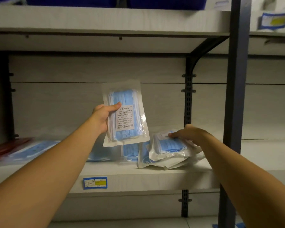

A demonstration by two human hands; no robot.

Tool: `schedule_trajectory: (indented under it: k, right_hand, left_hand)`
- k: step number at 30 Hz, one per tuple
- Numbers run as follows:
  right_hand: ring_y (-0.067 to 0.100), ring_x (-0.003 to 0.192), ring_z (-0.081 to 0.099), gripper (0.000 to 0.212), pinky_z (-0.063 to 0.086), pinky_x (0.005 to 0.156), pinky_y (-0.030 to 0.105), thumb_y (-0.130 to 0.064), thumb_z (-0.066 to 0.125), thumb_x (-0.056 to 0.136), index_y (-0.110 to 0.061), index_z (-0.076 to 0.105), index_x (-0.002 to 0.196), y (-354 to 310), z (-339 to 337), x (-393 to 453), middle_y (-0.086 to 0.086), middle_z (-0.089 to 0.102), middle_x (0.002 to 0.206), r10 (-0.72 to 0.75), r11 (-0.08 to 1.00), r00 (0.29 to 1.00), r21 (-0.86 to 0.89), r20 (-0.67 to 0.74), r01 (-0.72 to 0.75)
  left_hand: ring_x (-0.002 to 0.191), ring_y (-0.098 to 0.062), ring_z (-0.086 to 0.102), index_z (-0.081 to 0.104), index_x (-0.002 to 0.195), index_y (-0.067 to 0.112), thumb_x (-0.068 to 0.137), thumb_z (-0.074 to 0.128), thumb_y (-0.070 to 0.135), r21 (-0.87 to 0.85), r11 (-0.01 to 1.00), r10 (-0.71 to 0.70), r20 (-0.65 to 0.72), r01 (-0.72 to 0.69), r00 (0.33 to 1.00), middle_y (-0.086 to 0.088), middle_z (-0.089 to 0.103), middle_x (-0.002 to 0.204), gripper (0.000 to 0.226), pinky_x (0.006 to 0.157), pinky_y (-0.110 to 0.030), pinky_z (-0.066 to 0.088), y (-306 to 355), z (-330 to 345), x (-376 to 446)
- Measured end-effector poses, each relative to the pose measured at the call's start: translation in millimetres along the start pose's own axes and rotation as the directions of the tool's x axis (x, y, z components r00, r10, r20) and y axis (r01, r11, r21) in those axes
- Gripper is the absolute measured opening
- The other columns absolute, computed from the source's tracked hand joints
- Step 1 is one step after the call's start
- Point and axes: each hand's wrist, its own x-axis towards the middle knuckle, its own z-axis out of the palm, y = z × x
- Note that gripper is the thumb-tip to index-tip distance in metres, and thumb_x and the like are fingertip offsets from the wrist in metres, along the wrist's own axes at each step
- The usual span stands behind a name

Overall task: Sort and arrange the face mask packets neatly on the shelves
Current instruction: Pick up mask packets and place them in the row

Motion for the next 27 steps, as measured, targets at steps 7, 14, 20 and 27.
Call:
schedule_trajectory:
  k: [7, 14, 20, 27]
  right_hand:
    - [0.026, 0.097, 0.061, 0.069, 0.05, 0.08, 0.036, -0.048, 0.067, 0.093, -0.001, 0.047, 0.14, -10, -14, -3, 0.014, 0.062, 0.129, -0.043, 0.998, 0.997, 0.037, -0.07, 0.046]
    - [0.038, 0.125, 0.051, 0.051, 0.05, 0.1, 0.046, -0.029, 0.046, 0.106, -0.001, 0.039, 0.148, -16, -33, -6, 0.022, 0.047, 0.145, 0.021, 0.954, 0.982, 0.298, -0.189, 0.037]
    - [0.029, 0.119, 0.048, 0.053, 0.04, 0.112, 0.039, -0.029, 0.037, 0.108, -0.001, 0.031, 0.152, -30, -47, -11, 0.021, 0.045, 0.146, 0.06, 0.934, 0.974, 0.358, -0.217, 0.022]
    - [0.03, 0.091, 0.056, 0.044, 0.052, 0.087, 0.04, -0.024, 0.041, 0.104, -0.002, 0.044, 0.143, -20, -37, -13, 0.018, 0.057, 0.114, 0.039, 0.954, 0.978, 0.298, -0.204, 0.024]
  left_hand:
    - [0.082, -0.031, 0.077, 0.071, 0.103, 0.001, 0.081, 0.081, 0.012, 0.004, 0.999, -0.048, 0.013, 0.048, 0.999, -0.014, 0.078, 0.092, 0.026, 0.071, -0.045, 0.061, -4, 30, 5]
    - [0.083, -0.032, 0.072, 0.067, 0.089, 0.011, 0.085, 0.07, 0.011, 0.007, 0.981, -0.196, 0.091, 0.196, 0.976, -0.014, 0.073, 0.092, 0.005, 0.063, -0.044, 0.06, -22, 67, 10]
    - [0.08, -0.033, 0.072, 0.065, 0.113, 0.004, 0.084, 0.074, 0.007, 0.085, 0.95, -0.309, 0.131, 0.3, 0.942, -0.016, 0.072, 0.094, 0.03, 0.063, -0.047, 0.057, -50, 103, 5]
    - [0.084, -0.028, 0.065, 0.045, 0.096, 0.006, 0.083, 0.081, 0.007, 0.367, 0.917, -0.185, 0.053, 0.153, 0.981, -0.01, 0.058, 0.083, 0.039, 0.082, -0.041, 0.057, -80, 133, -3]
